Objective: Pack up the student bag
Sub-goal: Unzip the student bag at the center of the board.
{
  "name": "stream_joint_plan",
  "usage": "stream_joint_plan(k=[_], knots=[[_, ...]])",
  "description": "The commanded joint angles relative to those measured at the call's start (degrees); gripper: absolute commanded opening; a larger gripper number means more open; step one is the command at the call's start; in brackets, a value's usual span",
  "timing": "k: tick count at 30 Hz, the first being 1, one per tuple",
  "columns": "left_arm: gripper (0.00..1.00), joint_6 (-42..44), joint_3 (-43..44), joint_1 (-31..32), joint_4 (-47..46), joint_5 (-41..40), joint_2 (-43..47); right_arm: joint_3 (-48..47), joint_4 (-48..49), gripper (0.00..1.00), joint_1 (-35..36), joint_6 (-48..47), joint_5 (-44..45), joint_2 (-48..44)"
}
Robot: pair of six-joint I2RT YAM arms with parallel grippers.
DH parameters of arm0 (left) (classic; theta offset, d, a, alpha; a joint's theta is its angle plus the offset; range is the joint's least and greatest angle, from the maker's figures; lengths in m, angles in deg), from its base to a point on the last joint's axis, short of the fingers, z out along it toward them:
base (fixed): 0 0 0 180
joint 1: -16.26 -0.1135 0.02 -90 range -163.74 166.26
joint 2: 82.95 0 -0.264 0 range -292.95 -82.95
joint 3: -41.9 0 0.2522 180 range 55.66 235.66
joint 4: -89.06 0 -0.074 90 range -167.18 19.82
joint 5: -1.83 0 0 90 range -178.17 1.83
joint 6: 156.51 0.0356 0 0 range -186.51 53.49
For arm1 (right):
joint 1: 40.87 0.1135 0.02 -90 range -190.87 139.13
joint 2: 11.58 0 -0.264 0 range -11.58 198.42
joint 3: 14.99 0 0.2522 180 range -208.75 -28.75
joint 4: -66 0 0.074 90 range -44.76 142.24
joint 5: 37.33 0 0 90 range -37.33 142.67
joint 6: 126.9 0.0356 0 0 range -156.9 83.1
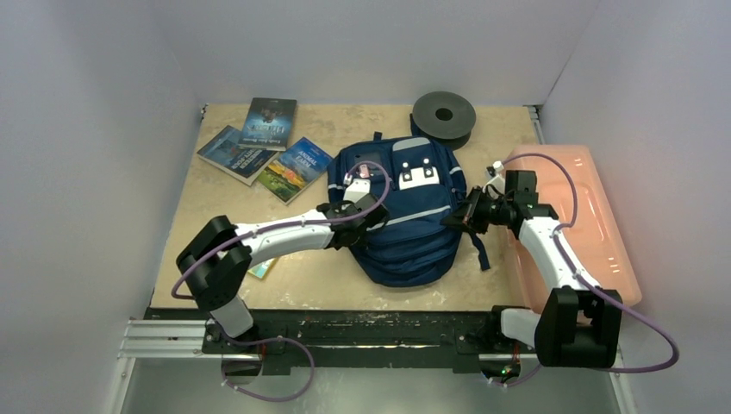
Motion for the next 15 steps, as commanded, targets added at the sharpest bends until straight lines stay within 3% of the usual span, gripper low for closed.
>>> stream_joint_plan(k=[1,5,8,11,15], knots=[[0.58,-0.60,-4.81,-3.70,7.11,7.77,11.36,-0.59,3.44,0.00,-0.69,-2.28,-1.89,-4.24],[0.63,-1.67,-7.75,-5.86,7.29,19.50,20.40,0.94,5.64,0.00,-0.49,-0.39,-2.14,-5.86],[0.63,-4.33,-10.61,-8.27,7.37,19.89,29.14,2.89,5.53,0.00,-0.49,0.66,4.45,-10.47],[0.65,-5.42,-14.00,-15.36,4.27,22.69,35.78,5.23,5.10,0.00,-0.49,3.84,10.72,-16.92],[0.65,-6.43,-14.31,-24.74,1.74,29.29,36.31,5.91,-1.55,0.00,-0.48,2.44,18.07,-19.38]])
